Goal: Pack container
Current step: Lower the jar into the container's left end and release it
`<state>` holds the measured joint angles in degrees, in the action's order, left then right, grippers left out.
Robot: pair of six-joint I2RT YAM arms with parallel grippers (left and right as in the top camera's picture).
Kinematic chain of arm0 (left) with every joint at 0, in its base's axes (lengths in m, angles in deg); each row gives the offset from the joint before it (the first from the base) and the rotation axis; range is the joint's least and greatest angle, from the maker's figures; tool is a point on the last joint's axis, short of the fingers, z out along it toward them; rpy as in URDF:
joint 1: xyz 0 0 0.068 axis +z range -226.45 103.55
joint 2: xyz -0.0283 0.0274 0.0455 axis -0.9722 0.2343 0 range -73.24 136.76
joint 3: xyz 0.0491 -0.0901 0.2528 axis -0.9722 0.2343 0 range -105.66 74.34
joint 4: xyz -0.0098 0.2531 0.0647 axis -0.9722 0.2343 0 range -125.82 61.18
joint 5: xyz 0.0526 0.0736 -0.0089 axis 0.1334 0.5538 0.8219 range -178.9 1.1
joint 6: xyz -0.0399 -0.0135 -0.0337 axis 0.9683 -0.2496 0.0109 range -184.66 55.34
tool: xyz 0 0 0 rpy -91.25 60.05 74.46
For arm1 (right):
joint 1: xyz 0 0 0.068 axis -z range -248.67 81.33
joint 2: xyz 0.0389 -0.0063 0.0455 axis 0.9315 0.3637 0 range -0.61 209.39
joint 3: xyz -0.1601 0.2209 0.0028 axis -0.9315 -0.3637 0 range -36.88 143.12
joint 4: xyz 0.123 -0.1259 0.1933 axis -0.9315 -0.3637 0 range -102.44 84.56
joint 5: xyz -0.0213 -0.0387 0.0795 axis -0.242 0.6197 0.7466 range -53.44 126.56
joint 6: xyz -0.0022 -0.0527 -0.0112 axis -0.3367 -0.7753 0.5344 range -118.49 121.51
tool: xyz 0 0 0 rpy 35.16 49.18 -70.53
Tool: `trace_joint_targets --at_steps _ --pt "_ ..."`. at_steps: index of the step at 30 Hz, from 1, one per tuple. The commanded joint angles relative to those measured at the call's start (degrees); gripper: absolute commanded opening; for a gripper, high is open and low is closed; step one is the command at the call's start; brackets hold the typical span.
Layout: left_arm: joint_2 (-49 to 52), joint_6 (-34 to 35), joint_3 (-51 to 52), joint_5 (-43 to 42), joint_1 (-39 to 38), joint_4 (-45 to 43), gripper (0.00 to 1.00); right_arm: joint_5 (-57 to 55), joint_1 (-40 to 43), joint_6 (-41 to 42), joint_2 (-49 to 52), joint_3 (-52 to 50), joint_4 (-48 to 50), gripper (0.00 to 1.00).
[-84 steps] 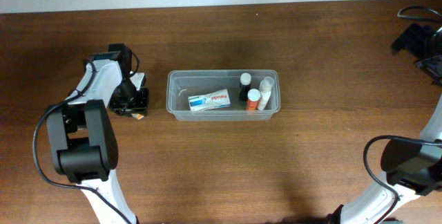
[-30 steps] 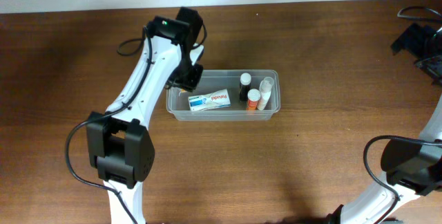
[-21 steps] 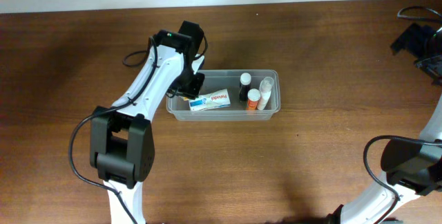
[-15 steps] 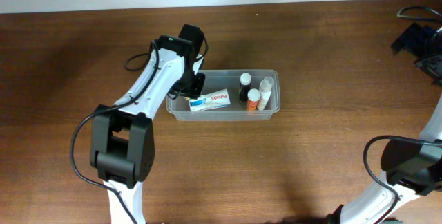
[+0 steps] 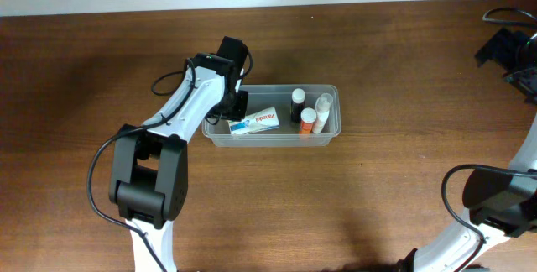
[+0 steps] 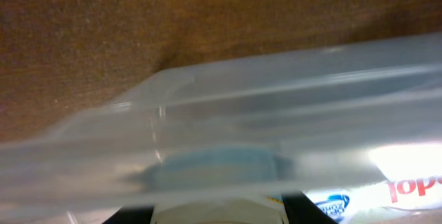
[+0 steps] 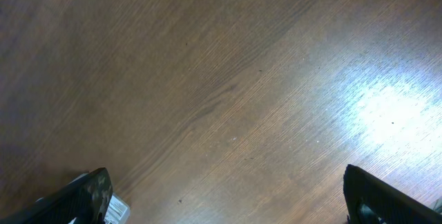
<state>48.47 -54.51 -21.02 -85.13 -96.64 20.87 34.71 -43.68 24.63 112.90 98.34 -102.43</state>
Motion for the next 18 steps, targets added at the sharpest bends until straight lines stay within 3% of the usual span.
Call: trace_joint_targets --at_steps 1,18 --pt "-0.7 0.96 0.39 1.03 0.09 -0.79 0.35 0.07 0.15 -0.33 -1.4 0.59 -0.33 0.98" --pt "-0.7 0.94 0.39 2.12 0.09 -3.17 0.35 0.09 0.15 -0.33 -1.4 0.59 -0.33 0.98"
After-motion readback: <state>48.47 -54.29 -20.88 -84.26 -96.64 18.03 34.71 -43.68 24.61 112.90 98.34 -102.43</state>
